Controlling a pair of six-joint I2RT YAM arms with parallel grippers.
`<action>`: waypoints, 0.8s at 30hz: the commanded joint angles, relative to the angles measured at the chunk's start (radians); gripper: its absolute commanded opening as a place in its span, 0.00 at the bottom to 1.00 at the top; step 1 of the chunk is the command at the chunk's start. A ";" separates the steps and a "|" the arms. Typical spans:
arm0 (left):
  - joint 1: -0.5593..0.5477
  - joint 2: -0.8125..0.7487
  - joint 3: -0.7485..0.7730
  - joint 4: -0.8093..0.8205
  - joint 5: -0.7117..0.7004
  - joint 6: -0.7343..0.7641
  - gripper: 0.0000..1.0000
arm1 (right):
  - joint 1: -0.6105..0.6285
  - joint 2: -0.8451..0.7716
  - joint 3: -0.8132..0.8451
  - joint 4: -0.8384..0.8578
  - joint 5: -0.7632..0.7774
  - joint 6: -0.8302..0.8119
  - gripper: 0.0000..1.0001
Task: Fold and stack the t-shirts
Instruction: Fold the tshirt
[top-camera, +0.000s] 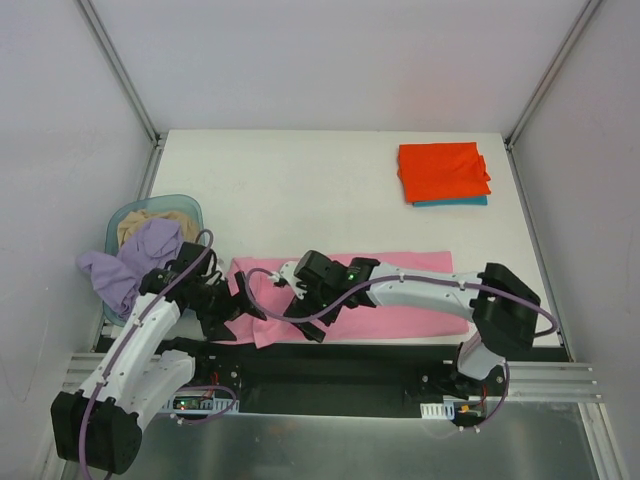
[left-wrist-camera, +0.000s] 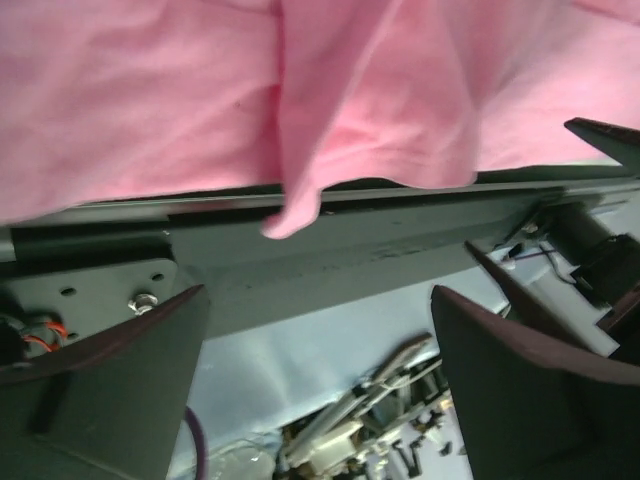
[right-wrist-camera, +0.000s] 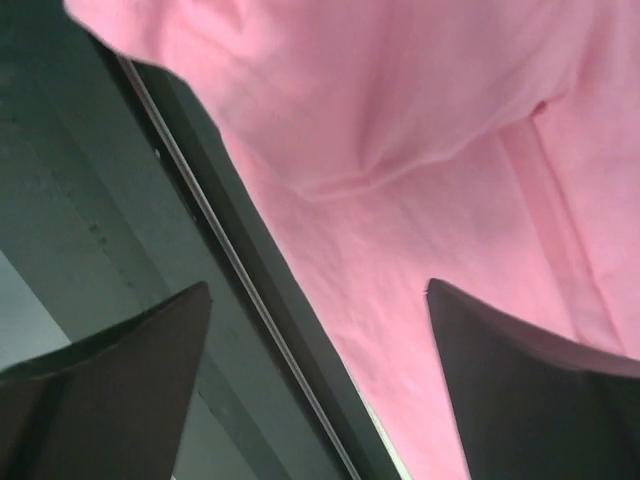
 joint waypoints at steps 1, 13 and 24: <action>-0.005 -0.005 0.138 -0.084 0.006 0.060 0.99 | 0.005 -0.129 0.029 -0.085 0.100 0.022 0.97; -0.137 0.248 0.372 0.163 -0.237 -0.029 0.99 | -0.214 -0.252 -0.016 -0.088 0.285 0.195 0.97; -0.209 0.718 0.642 -0.109 -0.739 -0.023 0.78 | -0.428 -0.249 -0.136 -0.088 0.265 0.298 0.97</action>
